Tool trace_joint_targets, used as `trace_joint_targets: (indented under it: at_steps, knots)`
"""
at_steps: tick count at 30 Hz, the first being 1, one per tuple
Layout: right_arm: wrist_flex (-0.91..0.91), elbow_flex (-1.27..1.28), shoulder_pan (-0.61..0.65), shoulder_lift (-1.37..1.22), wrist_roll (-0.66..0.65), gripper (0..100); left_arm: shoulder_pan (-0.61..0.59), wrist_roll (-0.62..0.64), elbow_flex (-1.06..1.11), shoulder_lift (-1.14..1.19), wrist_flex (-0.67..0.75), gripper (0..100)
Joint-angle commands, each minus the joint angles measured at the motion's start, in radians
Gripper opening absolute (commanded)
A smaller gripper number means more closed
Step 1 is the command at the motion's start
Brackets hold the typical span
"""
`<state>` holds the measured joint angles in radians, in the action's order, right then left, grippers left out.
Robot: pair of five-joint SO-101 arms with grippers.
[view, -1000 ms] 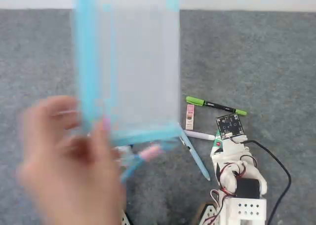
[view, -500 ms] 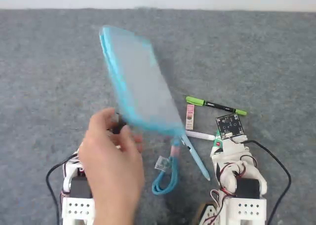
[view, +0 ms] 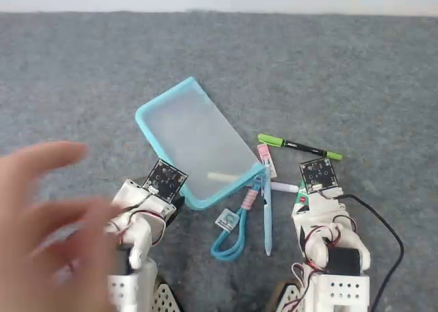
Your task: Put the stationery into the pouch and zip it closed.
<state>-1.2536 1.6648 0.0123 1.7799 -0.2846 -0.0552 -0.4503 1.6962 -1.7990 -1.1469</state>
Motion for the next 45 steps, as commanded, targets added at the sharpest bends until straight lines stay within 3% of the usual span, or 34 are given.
trace_joint_targets:
  at_steps: [1, 45]
  knots:
    - [-0.008, 0.020, 0.007, 0.021, 0.009, 4.4, 0.003, -0.008, -0.010, -0.029, -0.005, 29]
    - [-0.047, 0.020, 0.008, 0.021, 0.015, 4.4, 0.003, -0.008, -0.010, -0.029, -0.005, 29]
